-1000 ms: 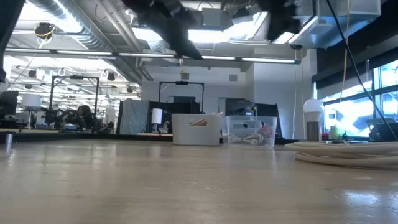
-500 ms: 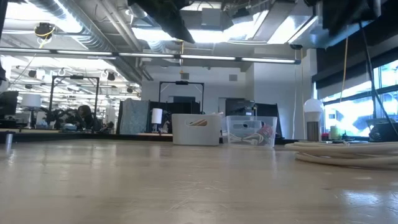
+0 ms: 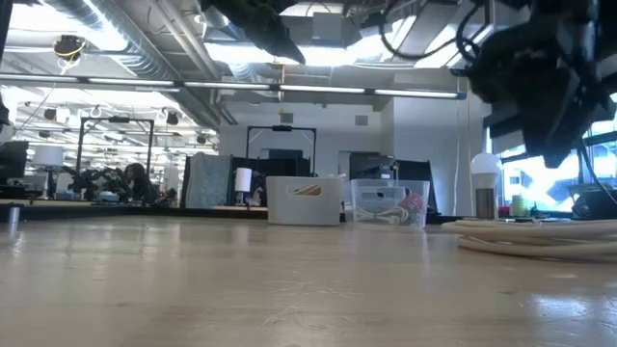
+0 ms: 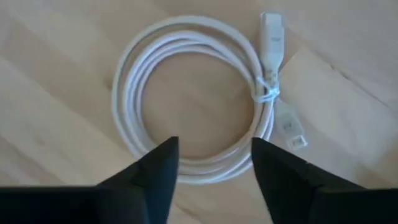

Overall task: Pick & Place USB Port
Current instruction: Put the brown hdmi cable into the white bin

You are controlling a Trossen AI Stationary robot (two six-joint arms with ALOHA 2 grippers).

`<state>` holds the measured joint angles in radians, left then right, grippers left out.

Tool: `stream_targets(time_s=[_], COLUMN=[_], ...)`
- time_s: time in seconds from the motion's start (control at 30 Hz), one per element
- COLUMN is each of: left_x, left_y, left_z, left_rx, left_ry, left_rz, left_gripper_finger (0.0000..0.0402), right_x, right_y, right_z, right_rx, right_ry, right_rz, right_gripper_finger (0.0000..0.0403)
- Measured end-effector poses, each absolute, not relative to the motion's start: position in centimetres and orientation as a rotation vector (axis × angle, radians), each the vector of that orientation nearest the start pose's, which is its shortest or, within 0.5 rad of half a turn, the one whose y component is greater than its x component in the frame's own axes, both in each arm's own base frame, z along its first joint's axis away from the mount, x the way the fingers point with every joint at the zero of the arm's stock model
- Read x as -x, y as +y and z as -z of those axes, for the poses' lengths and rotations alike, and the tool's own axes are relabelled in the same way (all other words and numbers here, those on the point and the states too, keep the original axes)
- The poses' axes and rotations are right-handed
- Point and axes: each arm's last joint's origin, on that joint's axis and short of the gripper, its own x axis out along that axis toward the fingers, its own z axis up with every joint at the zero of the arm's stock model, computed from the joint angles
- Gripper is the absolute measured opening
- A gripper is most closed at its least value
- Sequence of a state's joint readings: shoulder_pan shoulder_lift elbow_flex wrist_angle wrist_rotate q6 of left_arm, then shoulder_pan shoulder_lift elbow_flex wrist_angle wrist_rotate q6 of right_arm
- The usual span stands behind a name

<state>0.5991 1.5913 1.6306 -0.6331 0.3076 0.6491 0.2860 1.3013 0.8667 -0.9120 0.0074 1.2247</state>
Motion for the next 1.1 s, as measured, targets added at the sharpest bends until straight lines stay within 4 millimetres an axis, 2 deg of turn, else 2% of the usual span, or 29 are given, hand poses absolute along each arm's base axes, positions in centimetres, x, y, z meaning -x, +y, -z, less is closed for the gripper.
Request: stream_targets(time_s=[0.17, 0.3, 0.4, 0.9, 1.1], left_x=[-29.1, -29.1, -29.1, -29.1, -29.1], left_y=[18.8, 19.0, 19.0, 19.0, 19.0], left_z=[-38.4, -38.4, -38.4, -38.5, -38.5], left_rx=[-0.369, -0.373, -0.373, -0.351, -0.332], left_ry=[0.600, 0.594, 0.594, 0.585, 0.583], left_rz=[-0.097, -0.106, -0.108, -0.115, -0.120], left_gripper_finger=[0.0123, 0.0124, 0.0125, 0.0122, 0.0121], right_x=[-20.9, -20.8, -20.6, -19.3, -19.0], right_y=[5.4, 4.9, 4.7, 4.4, 4.3], right_z=[-20.4, -20.1, -19.6, -14.6, -13.8], right_rx=[-0.789, -0.741, -0.717, -0.774, -0.792], right_ry=[1.291, 1.295, 1.299, 1.254, 1.210], right_rz=[0.621, 0.618, 0.634, 0.575, 0.596], right_gripper_finger=[0.0255, 0.0267, 0.0260, 0.0209, 0.0173])
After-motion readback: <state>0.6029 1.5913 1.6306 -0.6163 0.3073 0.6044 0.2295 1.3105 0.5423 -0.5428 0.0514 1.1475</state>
